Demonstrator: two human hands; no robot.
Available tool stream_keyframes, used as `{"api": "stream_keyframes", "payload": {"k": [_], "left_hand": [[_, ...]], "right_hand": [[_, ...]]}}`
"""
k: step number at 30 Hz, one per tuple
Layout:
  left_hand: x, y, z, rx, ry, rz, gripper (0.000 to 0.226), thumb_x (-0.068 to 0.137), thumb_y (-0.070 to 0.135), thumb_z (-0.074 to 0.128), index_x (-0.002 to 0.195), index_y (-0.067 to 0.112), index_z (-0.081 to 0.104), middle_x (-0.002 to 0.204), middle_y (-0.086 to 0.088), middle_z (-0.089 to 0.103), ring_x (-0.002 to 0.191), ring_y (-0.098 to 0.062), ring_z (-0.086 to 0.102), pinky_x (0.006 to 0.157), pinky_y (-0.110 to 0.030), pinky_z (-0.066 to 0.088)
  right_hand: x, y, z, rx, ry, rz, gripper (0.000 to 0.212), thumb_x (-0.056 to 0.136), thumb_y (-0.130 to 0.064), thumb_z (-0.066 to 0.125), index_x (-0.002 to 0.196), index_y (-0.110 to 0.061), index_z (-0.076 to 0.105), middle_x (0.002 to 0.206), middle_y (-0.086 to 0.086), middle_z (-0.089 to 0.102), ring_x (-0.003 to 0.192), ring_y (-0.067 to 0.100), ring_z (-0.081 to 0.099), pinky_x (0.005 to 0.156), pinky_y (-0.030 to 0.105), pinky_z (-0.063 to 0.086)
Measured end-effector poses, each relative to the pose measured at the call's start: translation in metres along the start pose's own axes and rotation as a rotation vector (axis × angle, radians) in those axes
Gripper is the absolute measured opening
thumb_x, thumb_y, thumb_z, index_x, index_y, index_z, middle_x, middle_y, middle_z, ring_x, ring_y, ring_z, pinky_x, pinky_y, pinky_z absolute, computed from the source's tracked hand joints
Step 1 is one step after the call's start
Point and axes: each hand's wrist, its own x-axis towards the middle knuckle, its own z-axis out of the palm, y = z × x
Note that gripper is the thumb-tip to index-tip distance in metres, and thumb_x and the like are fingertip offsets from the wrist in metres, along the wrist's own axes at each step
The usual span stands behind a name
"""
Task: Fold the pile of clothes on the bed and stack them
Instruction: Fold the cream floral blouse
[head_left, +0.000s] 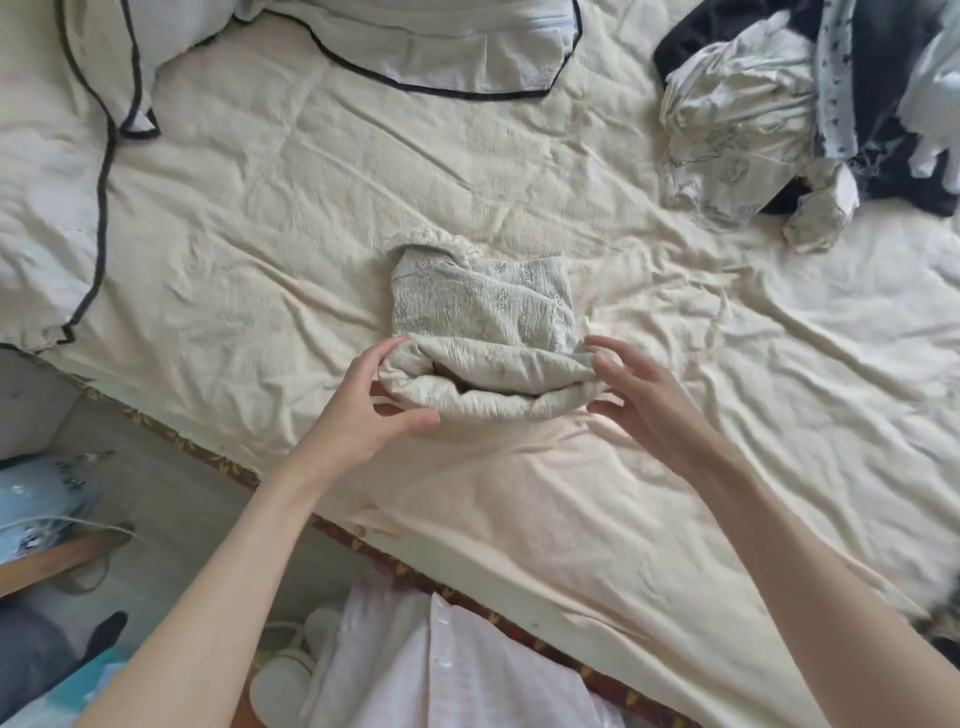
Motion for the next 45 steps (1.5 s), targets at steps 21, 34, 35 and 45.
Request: {"api": "stream_keyframes", "payload": {"k": [21, 34, 35, 45], "left_hand": [[0.123, -0.017, 0.008, 0.343, 0.517, -0.042, 0.039, 0.095, 0.056, 0.031, 0.104, 0.019, 0.037, 0.064, 0.006, 0.044, 0.064, -0.024, 0.047, 0.055, -0.034, 0.029], [0.099, -0.025, 0.047, 0.834, 0.556, 0.582, 0.037, 0.093, 0.015, 0.042, 0.130, 0.011, 0.041, 0.136, -0.018, 0.042, 0.131, -0.034, 0.035, 0.110, -0.049, 0.025], [0.100, -0.026, 0.055, 0.907, 0.468, 0.582, 0.042, 0.094, 0.018, 0.041, 0.135, 0.016, 0.041, 0.143, -0.016, 0.040, 0.136, -0.035, 0.032, 0.112, -0.054, 0.021], [0.165, -0.071, 0.059, 1.079, 0.365, 0.347, 0.059, 0.090, 0.046, 0.035, 0.146, 0.032, 0.028, 0.155, -0.015, 0.023, 0.143, -0.037, 0.015, 0.111, -0.064, 0.014]], "right_hand": [[0.126, -0.021, 0.026, -0.427, 0.487, -0.065, 0.029, 0.097, -0.039, 0.046, 0.079, -0.015, 0.045, 0.073, -0.006, 0.044, 0.065, 0.009, 0.042, 0.052, 0.018, 0.036], [0.105, 0.007, 0.046, -1.039, 0.512, -0.766, 0.029, 0.093, -0.006, 0.048, 0.119, 0.005, 0.056, 0.128, 0.022, 0.052, 0.124, 0.034, 0.046, 0.107, 0.041, 0.036], [0.103, 0.015, 0.051, -1.136, 0.412, -0.780, 0.033, 0.093, -0.007, 0.047, 0.124, 0.003, 0.055, 0.134, 0.022, 0.050, 0.129, 0.035, 0.043, 0.109, 0.046, 0.033], [0.173, 0.055, 0.037, -1.495, 0.305, -0.441, 0.058, 0.098, -0.050, 0.028, 0.149, -0.025, 0.023, 0.157, 0.013, 0.017, 0.146, 0.028, 0.009, 0.118, 0.045, 0.001]]}}
